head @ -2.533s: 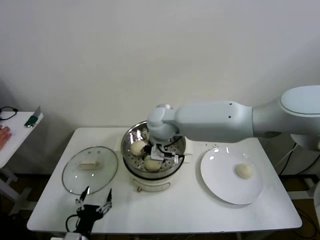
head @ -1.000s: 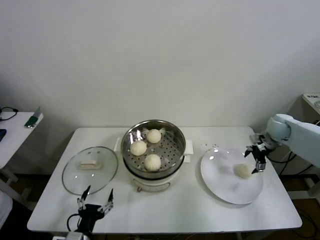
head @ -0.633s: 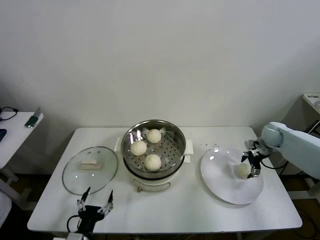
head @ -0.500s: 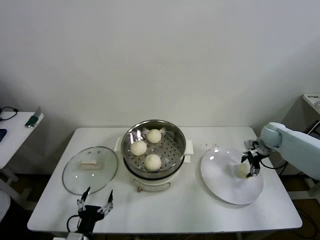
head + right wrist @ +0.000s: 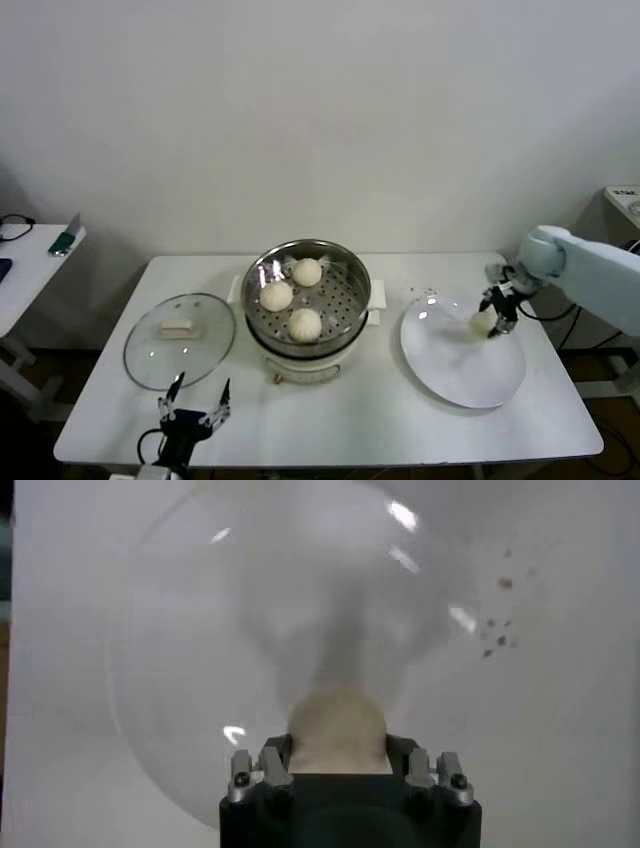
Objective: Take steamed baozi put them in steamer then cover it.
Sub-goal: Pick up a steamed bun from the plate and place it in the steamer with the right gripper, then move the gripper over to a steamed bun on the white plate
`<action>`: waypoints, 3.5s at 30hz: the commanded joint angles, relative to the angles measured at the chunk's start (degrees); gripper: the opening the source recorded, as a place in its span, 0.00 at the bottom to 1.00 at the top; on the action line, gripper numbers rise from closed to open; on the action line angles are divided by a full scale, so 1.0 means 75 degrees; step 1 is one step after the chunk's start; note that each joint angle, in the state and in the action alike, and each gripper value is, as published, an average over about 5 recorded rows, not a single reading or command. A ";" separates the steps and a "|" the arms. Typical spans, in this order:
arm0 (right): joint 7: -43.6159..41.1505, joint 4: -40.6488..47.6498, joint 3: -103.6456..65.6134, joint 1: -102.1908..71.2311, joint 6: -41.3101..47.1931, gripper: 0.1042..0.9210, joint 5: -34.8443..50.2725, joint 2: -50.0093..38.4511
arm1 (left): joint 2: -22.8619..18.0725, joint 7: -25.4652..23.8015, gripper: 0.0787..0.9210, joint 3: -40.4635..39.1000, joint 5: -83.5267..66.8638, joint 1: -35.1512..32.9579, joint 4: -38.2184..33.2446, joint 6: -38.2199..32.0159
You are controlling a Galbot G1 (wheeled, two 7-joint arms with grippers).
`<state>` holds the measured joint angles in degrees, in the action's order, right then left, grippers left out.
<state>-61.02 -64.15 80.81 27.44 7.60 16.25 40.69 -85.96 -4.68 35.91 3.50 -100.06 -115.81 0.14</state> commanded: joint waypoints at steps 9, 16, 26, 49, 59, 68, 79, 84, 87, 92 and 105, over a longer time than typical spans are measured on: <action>0.0437 -0.2552 0.2440 0.5064 0.1305 0.65 0.4958 0.2822 | 0.0097 -0.0018 0.88 -0.0010 -0.0117 0.0056 -0.0124 0.0020; 0.1131 -0.2318 0.2146 0.3430 0.1600 0.65 0.4362 0.3678 | 0.0138 -0.0023 0.88 0.0074 -0.0190 0.0055 -0.0129 0.0016; 0.1394 -0.0946 0.1756 0.1670 0.1666 0.65 0.3009 0.4271 | 0.0150 -0.0036 0.88 0.0196 -0.0242 0.0093 -0.0108 0.0029; 0.1262 -0.0159 0.1147 0.1293 0.1309 0.74 0.3133 0.4271 | 0.0193 -0.0043 0.88 0.0245 -0.0289 0.0172 -0.0068 0.0149; 0.1870 -0.0547 0.0154 0.2113 0.1195 0.88 0.4862 0.2555 | 0.0241 0.0110 0.88 0.0240 -0.0536 0.0158 -0.0271 0.0436; 0.6307 -0.2003 -0.5532 -0.2130 0.1295 0.88 0.4294 -0.0282 | 0.0461 0.0296 0.88 0.0248 -0.1000 0.0377 -0.0375 0.0855; 0.7634 -0.4030 -1.2081 -0.9848 -0.0033 0.88 0.2899 -0.1590 | 0.0833 0.0075 0.88 0.0445 -0.0868 0.0734 -0.0349 0.0300; 0.7395 -0.4238 -1.4611 -1.2885 -0.1107 0.88 0.2323 -0.0342 | 0.0898 0.0204 0.88 0.0411 -0.0915 0.0787 -0.0296 0.0092; 0.7254 -0.4140 -1.5263 -1.3766 -0.1880 0.88 0.1897 0.0607 | 0.0930 0.0342 0.88 0.0398 -0.0914 0.0815 -0.0228 -0.0097; 0.7086 -0.4046 -1.5527 -1.4604 -0.2940 0.88 0.1295 0.1893 | 0.1042 0.0603 0.88 0.0403 -0.0379 0.0788 -0.0067 -0.0337; 0.7154 -0.3795 -1.5352 -1.5658 -0.4352 0.88 0.0553 0.3776 | 0.2004 0.3578 0.88 0.0609 0.6689 0.1417 0.2139 -0.1411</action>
<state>-8.62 -93.44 -26.99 -77.64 -13.92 26.19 57.32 -76.09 5.48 39.96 11.97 -93.16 -113.10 -4.36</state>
